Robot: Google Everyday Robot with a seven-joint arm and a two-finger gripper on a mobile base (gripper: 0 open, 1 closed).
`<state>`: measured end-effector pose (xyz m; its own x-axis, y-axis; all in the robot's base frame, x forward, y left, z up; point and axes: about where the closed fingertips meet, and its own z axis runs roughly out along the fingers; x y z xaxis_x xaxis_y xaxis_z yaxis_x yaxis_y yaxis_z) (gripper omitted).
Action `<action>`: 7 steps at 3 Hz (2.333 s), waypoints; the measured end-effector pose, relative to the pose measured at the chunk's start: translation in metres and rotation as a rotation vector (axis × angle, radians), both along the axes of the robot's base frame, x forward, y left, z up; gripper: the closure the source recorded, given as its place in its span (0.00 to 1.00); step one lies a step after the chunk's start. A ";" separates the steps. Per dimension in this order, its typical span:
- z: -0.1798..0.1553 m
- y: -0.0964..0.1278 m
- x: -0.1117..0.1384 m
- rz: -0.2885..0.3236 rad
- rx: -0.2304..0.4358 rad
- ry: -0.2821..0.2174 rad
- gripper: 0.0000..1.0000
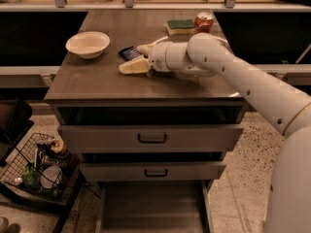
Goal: Place rxbar blueberry into bottom drawer
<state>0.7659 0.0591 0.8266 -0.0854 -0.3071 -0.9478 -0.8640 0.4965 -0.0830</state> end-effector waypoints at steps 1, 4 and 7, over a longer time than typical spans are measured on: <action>0.003 0.000 0.000 0.000 0.000 0.000 0.83; 0.006 0.000 0.000 0.001 0.000 0.000 1.00; 0.006 0.000 0.000 0.001 0.000 0.000 1.00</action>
Offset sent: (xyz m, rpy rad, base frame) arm 0.0000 0.0001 0.0027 0.0000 0.0000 0.0001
